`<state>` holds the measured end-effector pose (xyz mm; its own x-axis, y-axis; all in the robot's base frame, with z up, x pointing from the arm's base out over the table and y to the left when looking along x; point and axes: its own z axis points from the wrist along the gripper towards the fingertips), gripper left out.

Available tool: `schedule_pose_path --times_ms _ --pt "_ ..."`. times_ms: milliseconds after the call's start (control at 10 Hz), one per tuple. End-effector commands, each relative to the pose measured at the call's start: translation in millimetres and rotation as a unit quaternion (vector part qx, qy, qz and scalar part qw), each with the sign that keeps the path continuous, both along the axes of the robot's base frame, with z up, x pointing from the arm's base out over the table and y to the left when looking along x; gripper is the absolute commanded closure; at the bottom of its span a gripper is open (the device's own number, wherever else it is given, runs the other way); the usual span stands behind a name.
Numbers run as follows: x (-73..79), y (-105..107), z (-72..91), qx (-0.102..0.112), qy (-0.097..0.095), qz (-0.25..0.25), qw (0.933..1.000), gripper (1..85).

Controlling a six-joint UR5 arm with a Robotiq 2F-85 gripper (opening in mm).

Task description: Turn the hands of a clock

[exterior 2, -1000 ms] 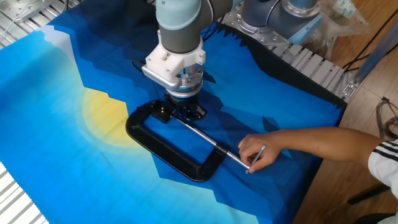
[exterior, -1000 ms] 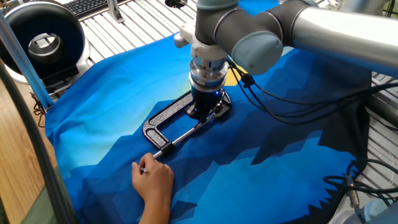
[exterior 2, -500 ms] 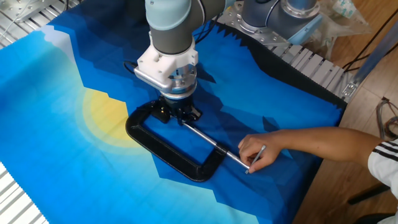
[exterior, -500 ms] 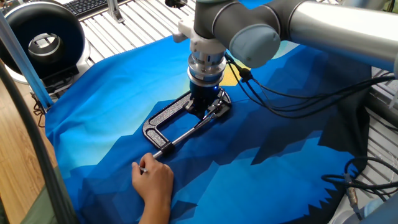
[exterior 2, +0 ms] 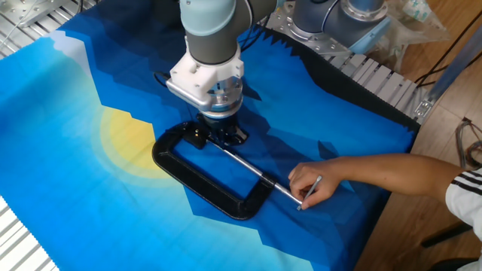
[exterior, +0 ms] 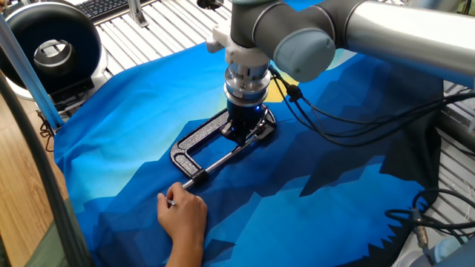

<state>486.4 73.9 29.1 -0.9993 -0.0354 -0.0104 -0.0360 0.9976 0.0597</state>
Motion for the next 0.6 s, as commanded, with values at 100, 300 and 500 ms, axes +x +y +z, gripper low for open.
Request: schedule_pose_path --times_ms 100,300,500 --pt "-6.6 10.4 -14.6 0.01 -0.007 -0.006 0.9999 84.3" --pt "-3.6 10.3 -18.7 0.01 -0.009 -0.002 0.9999 84.3" --pt "0.2 1.6 -0.1 0.013 0.007 0.01 0.9998 84.3"
